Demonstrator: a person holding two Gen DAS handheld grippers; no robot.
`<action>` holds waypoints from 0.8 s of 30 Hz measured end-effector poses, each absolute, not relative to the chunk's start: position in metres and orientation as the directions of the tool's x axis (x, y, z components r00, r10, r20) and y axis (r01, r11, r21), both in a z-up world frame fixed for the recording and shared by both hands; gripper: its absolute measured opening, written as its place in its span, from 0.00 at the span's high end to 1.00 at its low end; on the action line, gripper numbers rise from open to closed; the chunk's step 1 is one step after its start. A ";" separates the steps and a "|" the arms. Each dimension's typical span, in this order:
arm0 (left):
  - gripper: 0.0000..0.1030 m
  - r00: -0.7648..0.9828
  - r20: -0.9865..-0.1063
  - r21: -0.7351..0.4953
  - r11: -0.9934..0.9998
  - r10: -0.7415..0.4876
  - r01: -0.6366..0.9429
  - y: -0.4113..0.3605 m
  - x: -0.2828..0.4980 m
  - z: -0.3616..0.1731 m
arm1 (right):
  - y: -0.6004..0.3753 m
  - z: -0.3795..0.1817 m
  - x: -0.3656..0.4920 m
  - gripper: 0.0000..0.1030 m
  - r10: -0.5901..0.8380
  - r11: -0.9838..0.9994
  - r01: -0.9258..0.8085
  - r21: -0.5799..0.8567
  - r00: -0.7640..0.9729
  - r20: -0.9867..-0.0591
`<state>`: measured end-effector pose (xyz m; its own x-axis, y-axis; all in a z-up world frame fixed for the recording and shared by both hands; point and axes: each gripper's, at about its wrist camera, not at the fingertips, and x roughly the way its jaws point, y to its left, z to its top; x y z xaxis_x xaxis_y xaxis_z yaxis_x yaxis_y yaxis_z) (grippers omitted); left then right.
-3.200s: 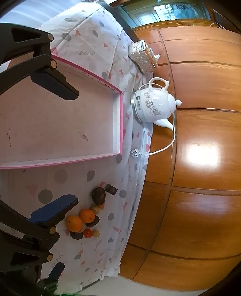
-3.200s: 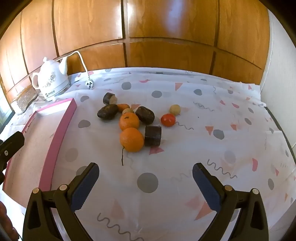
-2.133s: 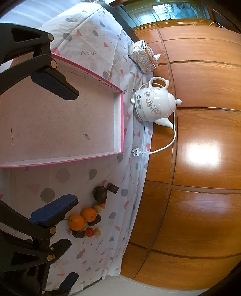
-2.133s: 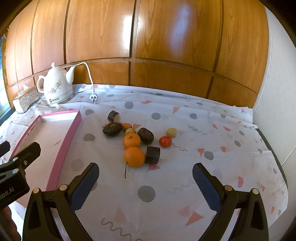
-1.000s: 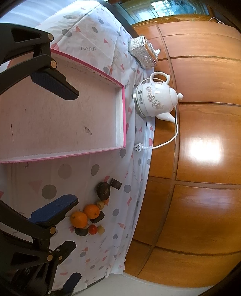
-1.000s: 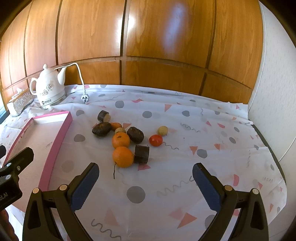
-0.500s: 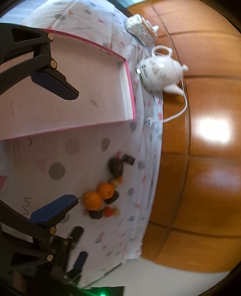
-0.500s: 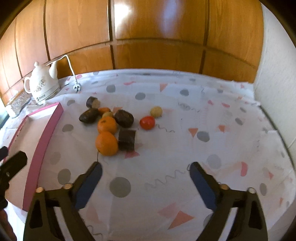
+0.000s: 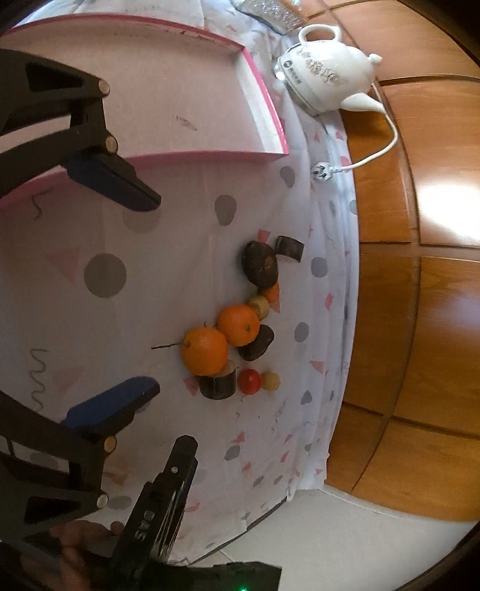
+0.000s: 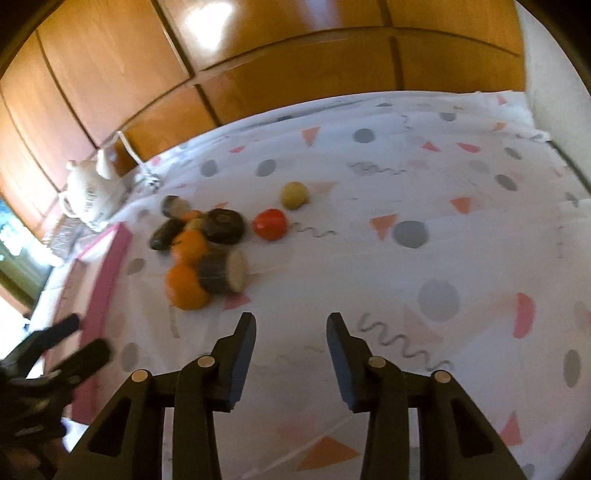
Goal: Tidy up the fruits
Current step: 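Grasp the dark brown cylindrical chunk with the right tool while the left tool grasps an orange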
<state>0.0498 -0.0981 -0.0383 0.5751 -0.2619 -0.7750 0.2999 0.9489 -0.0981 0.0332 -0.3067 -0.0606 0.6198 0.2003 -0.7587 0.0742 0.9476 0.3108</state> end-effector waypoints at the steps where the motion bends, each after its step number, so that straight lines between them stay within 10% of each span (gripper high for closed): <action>1: 0.15 0.573 -0.778 -0.097 0.950 -0.258 0.296 -0.098 0.051 -0.039 | -0.306 -0.059 0.035 0.61 0.217 0.944 0.063 0.325 0.622 -0.753; 24: 0.28 0.507 -0.786 -0.190 0.919 -0.354 0.347 -0.122 0.083 -0.048 | -0.289 -0.064 0.082 0.74 0.266 0.935 0.038 0.352 0.579 -0.771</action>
<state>0.0834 -0.1225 -0.0483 0.5066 -0.3536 -0.7863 0.3470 0.9185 -0.1895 0.0819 -0.2888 -0.0642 0.5789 0.2661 -0.7707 0.0383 0.9353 0.3517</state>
